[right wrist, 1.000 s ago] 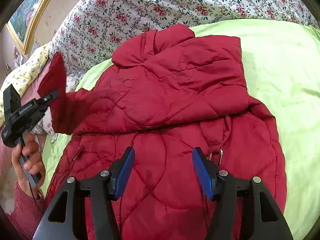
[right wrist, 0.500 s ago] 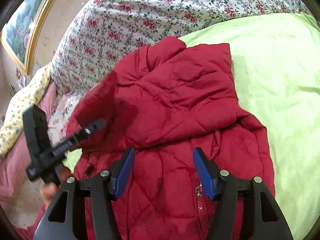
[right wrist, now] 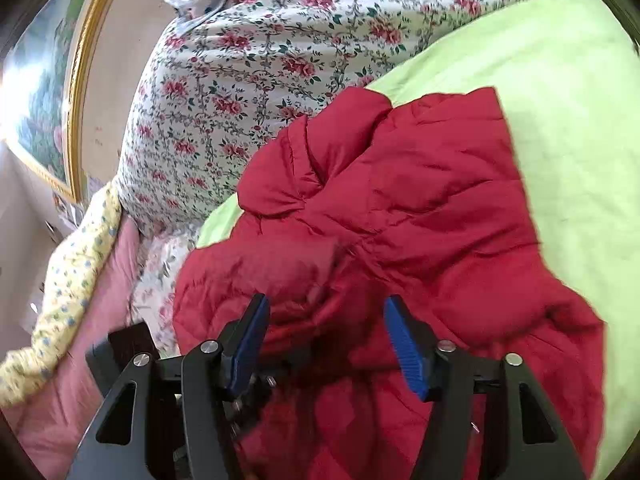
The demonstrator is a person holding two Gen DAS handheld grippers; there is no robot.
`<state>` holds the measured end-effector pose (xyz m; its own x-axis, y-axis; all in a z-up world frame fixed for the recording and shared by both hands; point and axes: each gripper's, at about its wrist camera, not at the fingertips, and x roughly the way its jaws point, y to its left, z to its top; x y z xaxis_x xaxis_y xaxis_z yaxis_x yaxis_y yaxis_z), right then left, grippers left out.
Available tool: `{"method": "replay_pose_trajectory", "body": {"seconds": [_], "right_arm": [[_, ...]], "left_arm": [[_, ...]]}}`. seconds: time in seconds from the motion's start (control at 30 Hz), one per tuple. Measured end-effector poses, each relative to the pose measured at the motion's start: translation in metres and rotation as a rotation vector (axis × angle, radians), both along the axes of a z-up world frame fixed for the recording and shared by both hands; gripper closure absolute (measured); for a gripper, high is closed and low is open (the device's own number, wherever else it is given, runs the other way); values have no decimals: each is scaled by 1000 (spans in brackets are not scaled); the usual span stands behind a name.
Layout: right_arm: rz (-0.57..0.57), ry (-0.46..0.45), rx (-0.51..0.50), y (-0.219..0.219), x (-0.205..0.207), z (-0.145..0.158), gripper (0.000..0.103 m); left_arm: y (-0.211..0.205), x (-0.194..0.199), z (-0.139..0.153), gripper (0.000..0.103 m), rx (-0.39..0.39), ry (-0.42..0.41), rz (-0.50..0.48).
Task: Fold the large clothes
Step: 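Lay the sleeve on the coat back and open the left tool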
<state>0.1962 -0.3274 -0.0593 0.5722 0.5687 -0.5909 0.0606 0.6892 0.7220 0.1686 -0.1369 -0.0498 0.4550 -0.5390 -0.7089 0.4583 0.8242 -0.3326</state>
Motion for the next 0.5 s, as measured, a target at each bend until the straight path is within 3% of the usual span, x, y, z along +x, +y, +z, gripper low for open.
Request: {"method": "replay_pose_trajectory", "body": {"seconds": [0.07, 0.13, 0.17, 0.23, 0.5], "right_arm": [[5, 9, 35, 5, 11, -7, 56], [8, 40, 37, 9, 17, -14, 86], [6, 48, 29, 9, 19, -16, 89], [0, 42, 17, 9, 19, -16, 93], [-22, -27, -116, -3, 10, 12, 96]], "left_arm": [[0, 0, 0, 93, 2, 5, 1], [2, 0, 1, 84, 1, 17, -1], [4, -2, 2, 81, -12, 29, -12], [9, -5, 5, 73, -32, 43, -28], [39, -22, 29, 71, -31, 9, -23]]}}
